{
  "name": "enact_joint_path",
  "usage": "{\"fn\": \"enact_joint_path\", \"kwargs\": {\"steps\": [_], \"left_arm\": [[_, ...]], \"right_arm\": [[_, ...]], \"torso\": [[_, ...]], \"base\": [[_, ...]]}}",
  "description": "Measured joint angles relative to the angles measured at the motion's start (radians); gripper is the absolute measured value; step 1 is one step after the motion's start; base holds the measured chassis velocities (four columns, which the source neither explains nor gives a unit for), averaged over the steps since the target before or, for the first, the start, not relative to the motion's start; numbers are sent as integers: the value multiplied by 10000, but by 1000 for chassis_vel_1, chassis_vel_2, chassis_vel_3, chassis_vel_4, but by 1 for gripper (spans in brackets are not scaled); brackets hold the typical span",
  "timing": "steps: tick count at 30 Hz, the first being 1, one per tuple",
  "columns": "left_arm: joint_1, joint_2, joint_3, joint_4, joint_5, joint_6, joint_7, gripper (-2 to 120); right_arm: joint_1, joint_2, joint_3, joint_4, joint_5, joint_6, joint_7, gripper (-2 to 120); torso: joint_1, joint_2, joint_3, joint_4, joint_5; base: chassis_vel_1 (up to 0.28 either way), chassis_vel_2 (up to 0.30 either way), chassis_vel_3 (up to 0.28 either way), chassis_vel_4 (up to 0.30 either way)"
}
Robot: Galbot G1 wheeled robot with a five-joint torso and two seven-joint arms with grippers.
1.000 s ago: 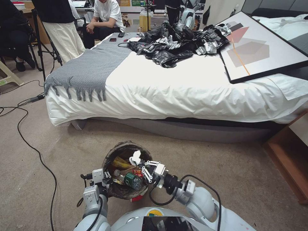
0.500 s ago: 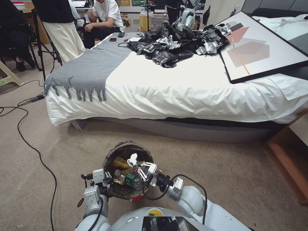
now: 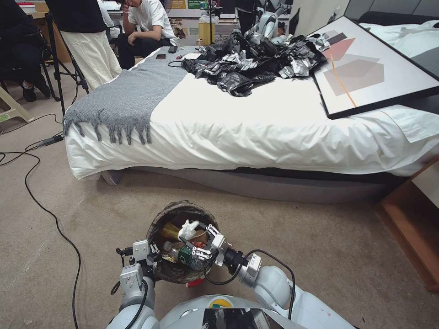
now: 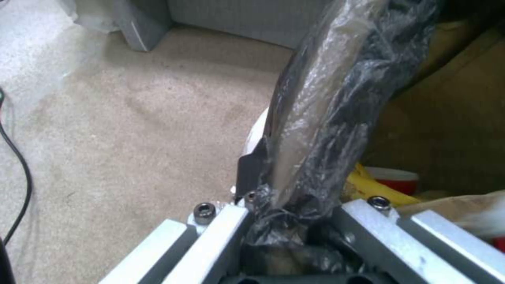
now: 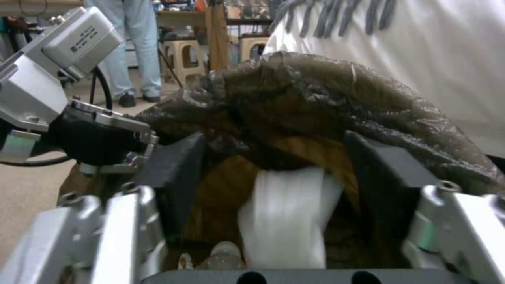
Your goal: Pick up the trash bin, then pick up the garbage from the floor and place it into the trash bin.
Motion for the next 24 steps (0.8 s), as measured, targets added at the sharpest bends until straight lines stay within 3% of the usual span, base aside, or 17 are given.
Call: {"fn": "enact_joint_path", "kwargs": {"steps": [8, 24], "left_arm": [[14, 12, -15, -41, -12, 1, 0, 0], [-12, 39, -73, -61, -63, 7, 1, 0]], "right_arm": [[-101, -45, 95, 82, -19, 22, -7, 97], [-396, -100, 541, 589, -280, 182, 20, 100]], "torso": [[0, 0, 0, 1, 0], [0, 0, 0, 1, 1]], "base": [[0, 0, 0, 0], [0, 0, 0, 0]]}}
